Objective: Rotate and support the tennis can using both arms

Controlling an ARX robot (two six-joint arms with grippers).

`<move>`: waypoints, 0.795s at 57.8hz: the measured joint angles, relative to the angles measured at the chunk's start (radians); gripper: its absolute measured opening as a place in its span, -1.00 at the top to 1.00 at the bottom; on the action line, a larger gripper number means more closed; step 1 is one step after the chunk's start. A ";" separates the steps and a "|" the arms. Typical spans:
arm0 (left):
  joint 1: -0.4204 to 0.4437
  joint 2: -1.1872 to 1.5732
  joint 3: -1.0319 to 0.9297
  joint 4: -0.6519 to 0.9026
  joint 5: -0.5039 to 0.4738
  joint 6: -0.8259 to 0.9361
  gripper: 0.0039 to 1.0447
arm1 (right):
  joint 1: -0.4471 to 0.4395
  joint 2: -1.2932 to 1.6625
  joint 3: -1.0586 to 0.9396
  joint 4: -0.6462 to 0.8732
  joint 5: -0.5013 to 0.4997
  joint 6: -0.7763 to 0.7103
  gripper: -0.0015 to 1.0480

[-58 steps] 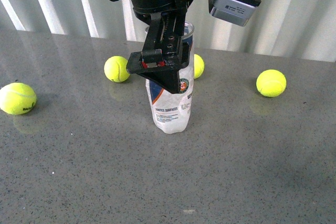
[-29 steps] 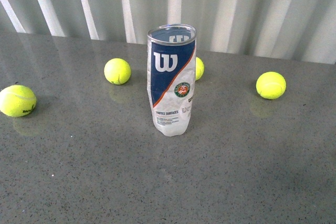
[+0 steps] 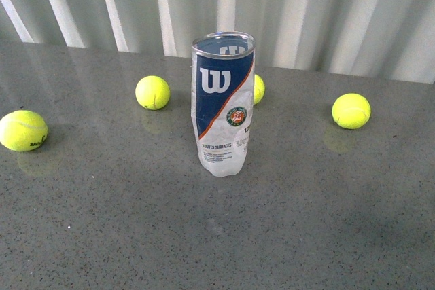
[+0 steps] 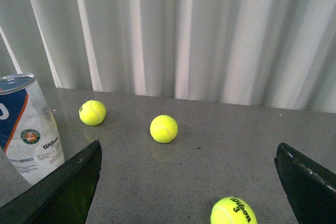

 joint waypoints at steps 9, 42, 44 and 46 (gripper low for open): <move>0.003 -0.100 -0.210 0.088 -0.001 -0.016 0.37 | 0.000 0.000 0.000 0.000 -0.003 0.000 -0.86; 0.001 -0.412 -0.505 0.072 -0.001 -0.029 0.94 | 0.000 0.000 0.000 0.000 -0.002 0.000 -0.86; 0.001 -0.426 -0.512 0.064 -0.001 -0.029 0.94 | 0.000 0.000 0.000 0.000 -0.002 0.000 -0.86; 0.001 -0.445 -0.521 0.053 -0.001 -0.029 0.94 | 0.000 0.000 0.000 0.000 -0.002 0.000 -0.86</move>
